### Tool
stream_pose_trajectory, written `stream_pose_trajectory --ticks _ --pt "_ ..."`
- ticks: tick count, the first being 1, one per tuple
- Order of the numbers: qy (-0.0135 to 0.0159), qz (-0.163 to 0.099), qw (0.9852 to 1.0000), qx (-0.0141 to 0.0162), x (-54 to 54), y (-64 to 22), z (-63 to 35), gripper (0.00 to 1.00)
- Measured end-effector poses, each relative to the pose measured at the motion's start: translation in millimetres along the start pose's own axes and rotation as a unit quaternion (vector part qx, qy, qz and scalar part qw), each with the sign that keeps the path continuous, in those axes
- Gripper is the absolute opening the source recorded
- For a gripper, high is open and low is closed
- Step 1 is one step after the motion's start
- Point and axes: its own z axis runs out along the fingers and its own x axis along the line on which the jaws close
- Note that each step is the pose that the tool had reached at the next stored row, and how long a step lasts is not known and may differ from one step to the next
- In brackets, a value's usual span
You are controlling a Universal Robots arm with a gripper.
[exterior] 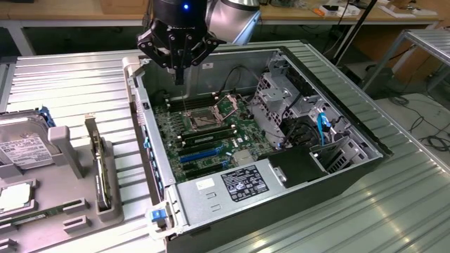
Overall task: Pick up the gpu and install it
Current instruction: 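Reach for the gpu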
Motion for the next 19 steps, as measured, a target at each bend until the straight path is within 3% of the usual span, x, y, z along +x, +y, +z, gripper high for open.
stream_pose_trajectory --ticks 19 --pt "0.0000 0.000 1.0000 0.0000 13.4 -2.4 -0.4 0.11"
